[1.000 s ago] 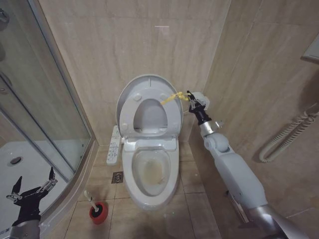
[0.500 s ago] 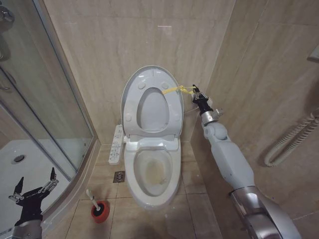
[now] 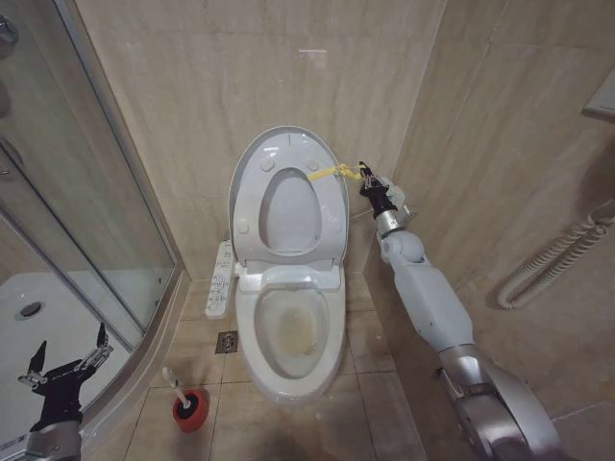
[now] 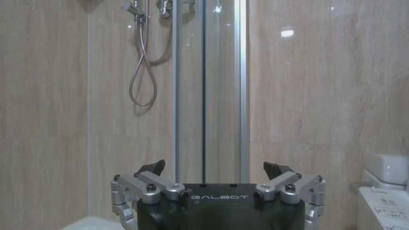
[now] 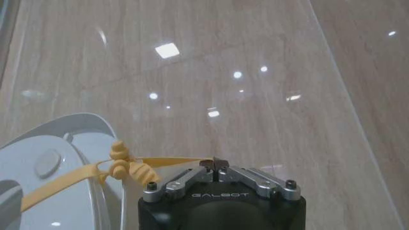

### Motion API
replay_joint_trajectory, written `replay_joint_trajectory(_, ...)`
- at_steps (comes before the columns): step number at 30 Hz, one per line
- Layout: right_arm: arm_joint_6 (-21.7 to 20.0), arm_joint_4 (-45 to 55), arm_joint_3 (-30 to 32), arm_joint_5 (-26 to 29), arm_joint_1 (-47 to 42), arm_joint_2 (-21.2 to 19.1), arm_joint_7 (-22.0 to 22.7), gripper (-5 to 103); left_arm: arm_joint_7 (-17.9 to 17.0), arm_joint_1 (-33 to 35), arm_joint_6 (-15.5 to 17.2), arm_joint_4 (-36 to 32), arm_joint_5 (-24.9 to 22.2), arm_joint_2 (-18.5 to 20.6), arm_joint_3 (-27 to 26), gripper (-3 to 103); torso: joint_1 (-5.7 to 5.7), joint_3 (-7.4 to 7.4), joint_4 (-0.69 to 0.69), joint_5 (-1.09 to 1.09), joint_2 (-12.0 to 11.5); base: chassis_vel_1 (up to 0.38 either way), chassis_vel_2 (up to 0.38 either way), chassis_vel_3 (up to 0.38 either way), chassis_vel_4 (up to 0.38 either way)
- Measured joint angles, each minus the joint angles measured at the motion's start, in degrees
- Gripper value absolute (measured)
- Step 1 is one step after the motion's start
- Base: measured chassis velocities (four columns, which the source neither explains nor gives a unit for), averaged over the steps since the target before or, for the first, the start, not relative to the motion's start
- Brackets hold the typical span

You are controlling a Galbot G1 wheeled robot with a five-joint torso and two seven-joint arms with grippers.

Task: Open the toilet lid, clean the toilet bowl with a toilet brush, close the toilet lid, and flush.

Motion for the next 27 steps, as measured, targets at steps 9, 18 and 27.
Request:
replay_joint_trajectory(9,-0.25,2.69,-0.03,-0.17,-2.54,-0.93,0.86,11,0.00,-0.49,-0.02,0.09,-0.14,-0.02,0.45,100,0.00,0.00,-0.02,0.01,0.00,0.000,0.000,0.000,0.000)
replay_joint_trajectory(18,-0.81,15.04,-1.24,1.90,-12.16,-4.63,2.71,38,-0.01,-0.59,0.31,-0.75,-0.07,0.09,0.71,100,0.00,0.00,0.00,0.02,0.00,0.000,0.000,0.000,0.000)
replay_joint_trajectory(27,0.45,27.89,2.32,2.77,-23.72,-8.21,1.62,91,-0.04,-0.07,0.46,-1.90,0.00,0.02,1.29,100,-0.01,-0.01,0.01,0.01,0.00,0.000,0.000,0.000,0.000)
